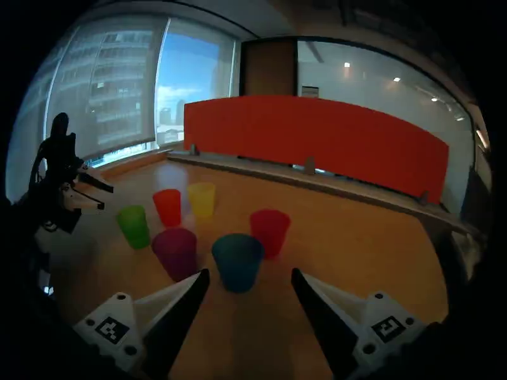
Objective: Pour water
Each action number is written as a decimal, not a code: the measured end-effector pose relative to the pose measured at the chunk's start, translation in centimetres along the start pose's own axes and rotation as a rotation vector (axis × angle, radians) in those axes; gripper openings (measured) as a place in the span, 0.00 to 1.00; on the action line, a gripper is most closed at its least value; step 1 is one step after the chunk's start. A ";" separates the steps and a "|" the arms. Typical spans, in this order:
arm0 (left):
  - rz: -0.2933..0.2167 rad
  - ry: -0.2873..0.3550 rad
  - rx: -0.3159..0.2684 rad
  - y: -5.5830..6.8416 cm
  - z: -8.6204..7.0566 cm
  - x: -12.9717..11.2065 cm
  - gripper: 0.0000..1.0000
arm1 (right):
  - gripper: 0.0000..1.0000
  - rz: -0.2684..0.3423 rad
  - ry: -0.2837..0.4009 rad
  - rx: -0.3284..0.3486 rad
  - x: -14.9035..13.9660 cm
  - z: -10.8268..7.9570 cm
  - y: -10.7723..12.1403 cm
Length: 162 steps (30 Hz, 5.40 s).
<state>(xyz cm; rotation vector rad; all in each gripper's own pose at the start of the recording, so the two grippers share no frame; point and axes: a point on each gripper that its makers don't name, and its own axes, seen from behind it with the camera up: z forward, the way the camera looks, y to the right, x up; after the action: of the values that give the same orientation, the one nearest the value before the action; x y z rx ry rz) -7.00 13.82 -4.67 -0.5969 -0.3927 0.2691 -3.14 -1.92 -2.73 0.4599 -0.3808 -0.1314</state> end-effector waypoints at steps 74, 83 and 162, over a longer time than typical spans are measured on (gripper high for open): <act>-0.226 0.446 0.600 -10.4 -5.7 1.6 0.84 | 1.00 0.169 0.319 -0.612 6.0 -4.3 6.3; -0.239 0.448 0.601 -11.1 -5.6 0.4 0.84 | 1.00 0.159 0.290 -0.611 5.5 -3.7 5.8; -0.238 0.395 0.611 -11.8 -4.6 -1.8 0.84 | 1.00 0.096 0.466 -0.505 5.0 -1.1 3.8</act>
<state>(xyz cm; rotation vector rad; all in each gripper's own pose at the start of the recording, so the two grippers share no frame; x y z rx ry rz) -5.06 1.50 -1.68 0.0063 0.0133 0.0302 2.00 0.85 -0.29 -0.0346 0.0940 -0.0217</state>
